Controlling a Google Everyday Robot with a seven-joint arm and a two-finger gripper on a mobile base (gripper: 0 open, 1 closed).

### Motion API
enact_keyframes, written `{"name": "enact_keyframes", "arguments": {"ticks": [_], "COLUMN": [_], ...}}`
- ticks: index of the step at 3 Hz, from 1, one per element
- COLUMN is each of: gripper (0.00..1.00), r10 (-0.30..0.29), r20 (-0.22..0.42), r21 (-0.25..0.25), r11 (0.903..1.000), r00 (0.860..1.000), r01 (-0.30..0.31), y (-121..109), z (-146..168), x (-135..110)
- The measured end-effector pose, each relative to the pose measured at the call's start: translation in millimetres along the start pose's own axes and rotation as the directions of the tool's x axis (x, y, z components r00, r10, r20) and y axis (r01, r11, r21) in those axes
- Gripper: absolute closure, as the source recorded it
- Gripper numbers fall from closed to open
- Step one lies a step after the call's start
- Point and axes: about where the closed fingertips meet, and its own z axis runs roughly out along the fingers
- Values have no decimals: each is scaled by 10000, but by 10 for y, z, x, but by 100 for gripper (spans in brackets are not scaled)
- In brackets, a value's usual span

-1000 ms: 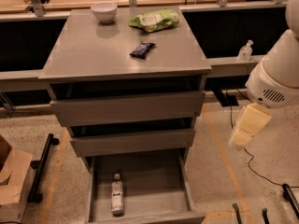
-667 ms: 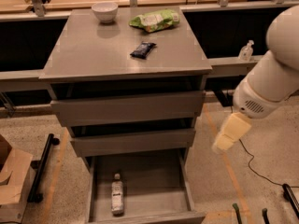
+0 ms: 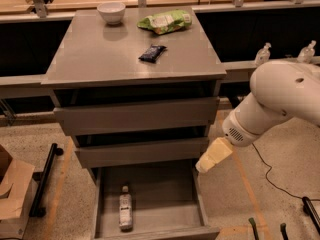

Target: Pick blue plastic bottle from bottom drawer and place on counter

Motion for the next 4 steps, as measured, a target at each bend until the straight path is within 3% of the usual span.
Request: {"name": "enact_keyframes", "arguments": {"ticks": [1,2,3,4], "gripper": [0,0,0,0], "r10": [179,-12,222,442], "r20": [86,62,225,280], "r21": [53,-188,-1078,-1813], "r11": [9998,9998,9940,9827], "r00": [9998,10000,9995,9986], "r01": [-179,13,-196,-384], "y": [-11,-19,88,255], "z": [18,16,358,888], "x": [-14,12,-3,-69]}}
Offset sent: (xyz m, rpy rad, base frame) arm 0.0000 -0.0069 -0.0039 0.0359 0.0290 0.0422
